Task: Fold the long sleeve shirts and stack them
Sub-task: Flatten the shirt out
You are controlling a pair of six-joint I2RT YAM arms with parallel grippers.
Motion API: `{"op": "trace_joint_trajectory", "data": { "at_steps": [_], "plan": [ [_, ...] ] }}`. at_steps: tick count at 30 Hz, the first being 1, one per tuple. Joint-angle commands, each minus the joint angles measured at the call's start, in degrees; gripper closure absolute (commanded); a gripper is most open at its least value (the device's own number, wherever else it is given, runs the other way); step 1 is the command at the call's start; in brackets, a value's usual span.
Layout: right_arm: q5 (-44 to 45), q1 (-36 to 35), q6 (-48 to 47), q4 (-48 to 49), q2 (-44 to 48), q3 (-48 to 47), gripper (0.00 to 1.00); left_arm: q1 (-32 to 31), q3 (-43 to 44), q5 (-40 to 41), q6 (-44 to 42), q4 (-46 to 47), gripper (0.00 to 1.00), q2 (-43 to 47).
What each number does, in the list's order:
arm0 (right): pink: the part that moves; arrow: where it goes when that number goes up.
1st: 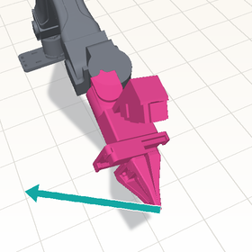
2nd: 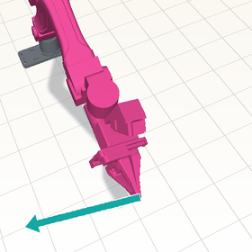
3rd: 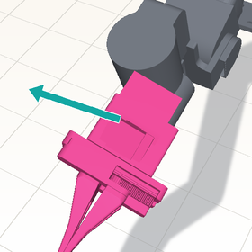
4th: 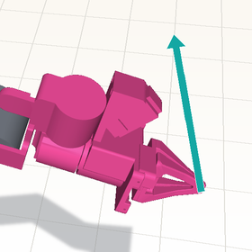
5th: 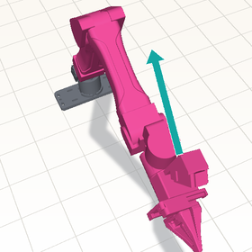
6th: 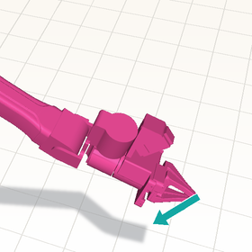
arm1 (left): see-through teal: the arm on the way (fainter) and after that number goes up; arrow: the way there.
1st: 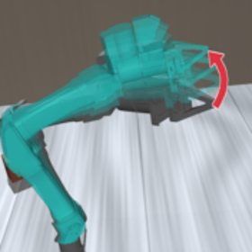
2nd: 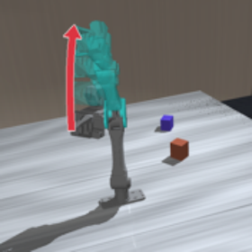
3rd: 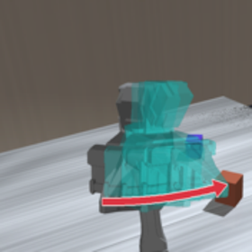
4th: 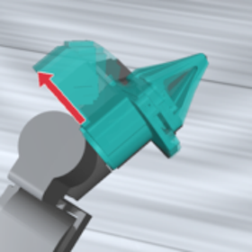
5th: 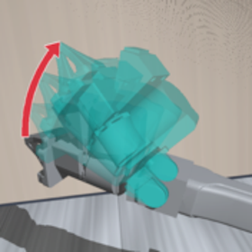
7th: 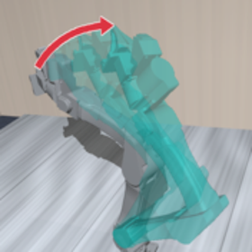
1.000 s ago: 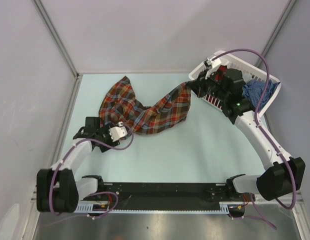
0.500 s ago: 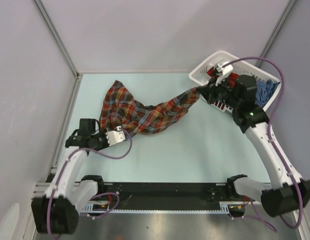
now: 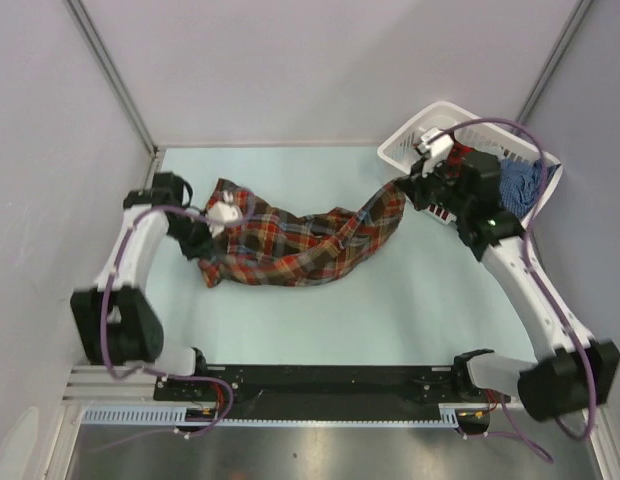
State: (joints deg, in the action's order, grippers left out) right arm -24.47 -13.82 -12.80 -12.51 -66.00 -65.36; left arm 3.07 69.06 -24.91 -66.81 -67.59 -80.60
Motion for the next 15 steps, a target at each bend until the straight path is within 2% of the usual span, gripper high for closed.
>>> {"op": "trace_joint_trajectory", "data": {
  "at_steps": [1,3,4,5,7,8,9,11,14,15],
  "plan": [
    [4.4,0.4,-4.6,8.7,-9.3,-6.9,1.0,3.8,20.1,0.9,13.7,11.1,1.0,-17.3],
    [5.6,0.5,-4.6,9.9,-13.1,-10.1,1.0,5.4,30.5,1.2,17.7,12.4,1.0,-25.7],
    [5.7,0.5,-4.6,10.3,-14.0,-10.7,1.0,5.6,33.0,2.2,21.2,14.0,0.96,-29.8],
    [5.8,0.4,-4.6,10.5,-14.9,-11.2,1.0,5.9,34.9,3.9,22.3,14.3,0.72,-31.3],
    [5.8,0.2,-4.9,10.1,-15.5,-11.8,1.0,6.2,36.6,3.9,22.4,14.4,0.53,-32.4],
    [5.5,0.0,-4.9,9.6,-15.7,-11.7,1.0,7.1,36.0,2.4,21.9,14.3,0.4,-31.8],
    [5.3,-0.2,-5.0,9.4,-15.4,-11.5,1.0,7.8,33.8,-0.8,21.5,14.3,0.34,-30.9],
    [5.3,-0.6,-5.0,9.2,-15.0,-10.2,1.0,9.6,30.4,-4.5,19.7,14.7,0.33,-26.1],
    [5.4,-1.1,-4.9,9.4,-14.2,-8.7,1.0,9.2,19.8,-6.6,17.4,19.2,0.32,-17.1],
    [5.2,-1.3,-4.7,9.5,-14.2,-8.5,1.0,8.4,13.5,-5.9,16.6,23.2,0.31,-14.5]
  ]
}}
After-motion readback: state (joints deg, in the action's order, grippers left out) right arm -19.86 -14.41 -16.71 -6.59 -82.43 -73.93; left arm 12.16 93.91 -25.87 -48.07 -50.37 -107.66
